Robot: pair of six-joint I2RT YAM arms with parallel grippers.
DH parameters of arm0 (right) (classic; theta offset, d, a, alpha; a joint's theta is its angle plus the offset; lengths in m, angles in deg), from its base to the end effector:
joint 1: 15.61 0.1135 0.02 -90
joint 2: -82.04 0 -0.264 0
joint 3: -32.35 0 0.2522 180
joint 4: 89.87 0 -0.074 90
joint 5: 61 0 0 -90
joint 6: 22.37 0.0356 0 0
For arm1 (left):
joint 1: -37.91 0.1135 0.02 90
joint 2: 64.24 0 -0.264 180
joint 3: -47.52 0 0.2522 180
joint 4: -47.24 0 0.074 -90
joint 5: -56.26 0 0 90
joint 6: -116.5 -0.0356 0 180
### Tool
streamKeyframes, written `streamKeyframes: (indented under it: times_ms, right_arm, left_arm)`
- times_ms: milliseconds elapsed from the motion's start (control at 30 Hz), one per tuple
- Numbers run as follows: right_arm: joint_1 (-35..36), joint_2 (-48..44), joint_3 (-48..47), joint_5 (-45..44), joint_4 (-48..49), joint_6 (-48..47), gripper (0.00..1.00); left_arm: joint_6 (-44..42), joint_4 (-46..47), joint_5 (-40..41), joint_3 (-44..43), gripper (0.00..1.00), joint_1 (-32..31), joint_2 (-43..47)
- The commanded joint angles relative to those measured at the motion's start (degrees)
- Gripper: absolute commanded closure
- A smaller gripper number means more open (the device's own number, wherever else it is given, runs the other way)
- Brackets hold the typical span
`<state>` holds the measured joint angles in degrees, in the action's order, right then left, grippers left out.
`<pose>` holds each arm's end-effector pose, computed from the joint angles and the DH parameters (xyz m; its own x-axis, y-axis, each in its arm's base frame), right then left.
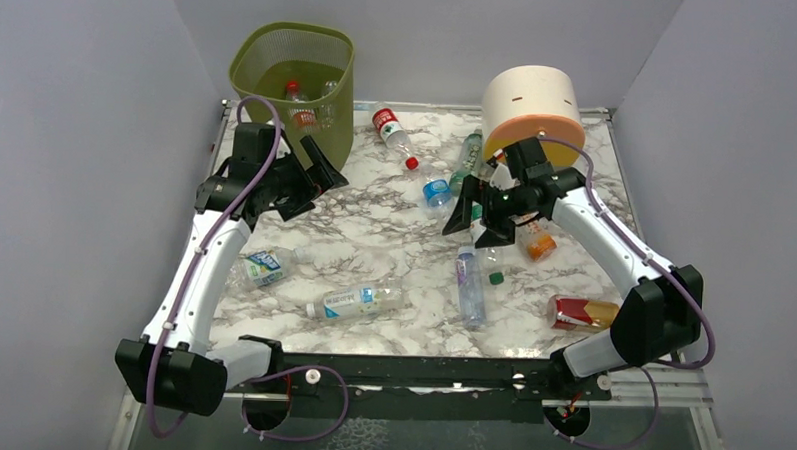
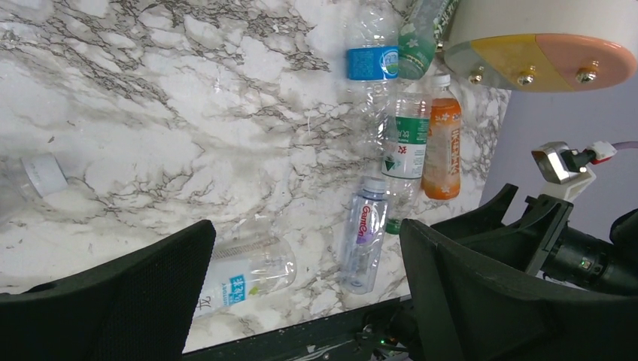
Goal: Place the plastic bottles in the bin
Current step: Pick up the plastic bottle at the center of the board.
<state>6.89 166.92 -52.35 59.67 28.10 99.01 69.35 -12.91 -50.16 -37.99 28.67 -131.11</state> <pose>0.2678 0.1306 0.2831 -0.9836 0.0774 -0.1631 -0.0430 0.7770 0.6280 0.2316 -0.0479 0.3652 -0.7264 -0.5427 -0.4216 -0.1788 0.7416 -0.6466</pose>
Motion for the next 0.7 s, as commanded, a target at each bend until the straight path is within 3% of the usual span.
streamKeyframes:
  times_ms: [0, 267, 667]
  right_arm:
    - [0.3, 1.2, -3.6, -8.3, -4.7, -0.9, 0.0]
    - [0.3, 3.8, -6.8, -15.6, -9.2, -2.6, 0.0]
    - [2.9, 5.4, -2.7, -16.4, -8.9, -5.7, 0.08]
  left_arm:
    - [-2.0, 2.3, -1.2, -1.8, 0.01, -0.3, -1.8]
    - [-3.4, 2.3, 0.2, -1.5, 0.01, -1.2, -3.3]
    - [-3.8, 2.4, 2.9, -0.3, 0.01, -3.1, -4.2]
